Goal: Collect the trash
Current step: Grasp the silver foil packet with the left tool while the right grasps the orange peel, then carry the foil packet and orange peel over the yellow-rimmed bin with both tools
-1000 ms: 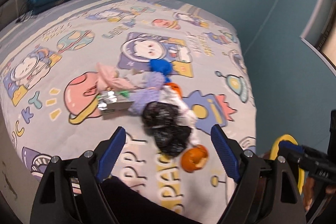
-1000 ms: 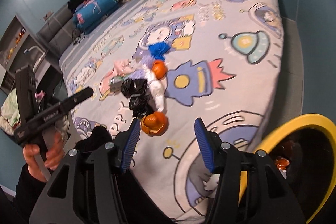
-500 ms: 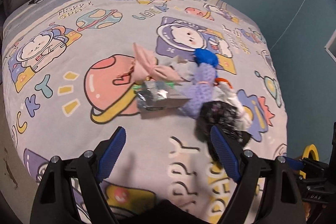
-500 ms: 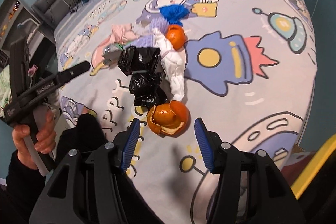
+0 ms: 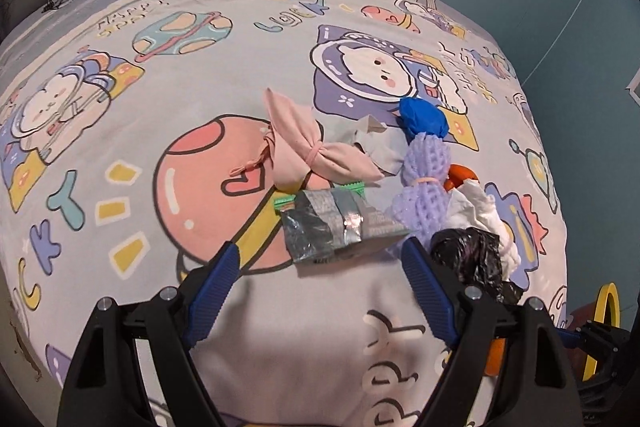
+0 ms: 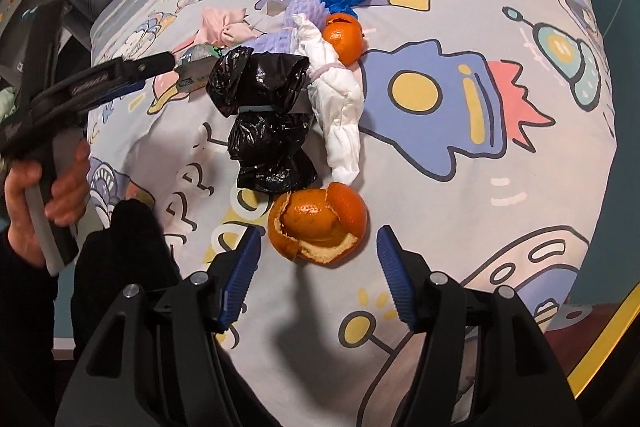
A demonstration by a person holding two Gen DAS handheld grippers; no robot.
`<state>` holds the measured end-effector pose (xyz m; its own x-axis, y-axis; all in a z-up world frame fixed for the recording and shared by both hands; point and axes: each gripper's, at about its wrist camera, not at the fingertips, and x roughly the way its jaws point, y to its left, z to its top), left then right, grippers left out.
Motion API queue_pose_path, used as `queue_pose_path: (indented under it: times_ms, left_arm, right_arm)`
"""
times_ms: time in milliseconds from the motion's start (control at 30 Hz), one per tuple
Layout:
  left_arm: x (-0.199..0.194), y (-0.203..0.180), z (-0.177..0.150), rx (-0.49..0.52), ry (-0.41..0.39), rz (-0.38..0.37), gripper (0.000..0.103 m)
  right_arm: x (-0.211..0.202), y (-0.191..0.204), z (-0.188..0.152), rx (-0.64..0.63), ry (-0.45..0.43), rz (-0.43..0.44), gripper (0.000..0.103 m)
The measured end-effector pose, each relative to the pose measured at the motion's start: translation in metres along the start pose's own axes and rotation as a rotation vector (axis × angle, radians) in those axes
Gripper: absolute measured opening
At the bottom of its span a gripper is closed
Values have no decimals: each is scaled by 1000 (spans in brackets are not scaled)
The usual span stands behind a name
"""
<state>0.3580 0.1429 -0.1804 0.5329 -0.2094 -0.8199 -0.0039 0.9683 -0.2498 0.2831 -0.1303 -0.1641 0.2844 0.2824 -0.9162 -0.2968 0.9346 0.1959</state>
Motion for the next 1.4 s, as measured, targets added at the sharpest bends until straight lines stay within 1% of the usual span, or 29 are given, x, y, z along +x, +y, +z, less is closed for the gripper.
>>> queue_pose_path:
  times_ms: [67, 367, 600, 633, 700, 733, 800, 833, 867, 933, 1000, 1067, 1133, 1200, 1233, 1400]
  left_arm:
    - [5, -1, 2, 10, 6, -7, 80]
    - [23, -8, 4, 53, 41, -43, 79]
    - [37, -6, 10, 54, 56, -60, 79]
    - [38, -5, 11, 52, 57, -62, 77]
    - [42, -3, 12, 45, 68, -67, 69]
    - [43, -1, 13, 42, 74, -72, 62]
    - [46, -1, 14, 40, 85, -76, 57]
    - [48, -2, 15, 42, 88, -79, 47]
    - [48, -1, 15, 40, 93, -85, 33]
    - [49, 0, 17, 30, 97, -104, 32]
    - [47, -1, 18, 32, 90, -106, 31]
    - [47, -2, 18, 31, 91, -114, 22]
    - [45, -2, 18, 31, 88, -124, 17]
    - [43, -4, 17, 35, 82, -121, 6]
    - [40, -3, 16, 30, 78, -124, 4]
    - [27, 2, 12, 18, 50, -123, 3]
  right_arm:
    - [2, 2, 1, -8, -1, -13, 60]
    - [21, 4, 14, -6, 35, -26, 61]
    - [37, 8, 21, -4, 56, -40, 61]
    - [39, 9, 22, -7, 59, -42, 61]
    - [42, 9, 24, -9, 65, -47, 61]
    - [44, 9, 24, -7, 69, -49, 60]
    - [48, 8, 26, 0, 73, -56, 56]
    - [48, 8, 27, 4, 72, -54, 56]
    - [49, 7, 27, 7, 70, -53, 56]
    - [48, 8, 29, 8, 64, -55, 55]
    - [48, 8, 29, 11, 63, -54, 54]
    - [49, 7, 29, 18, 62, -52, 53]
    - [48, 7, 28, 19, 57, -53, 51]
    - [49, 5, 29, 24, 55, -51, 50]
    - [48, 5, 29, 21, 55, -51, 50]
    - [46, 6, 28, 20, 46, -58, 47]
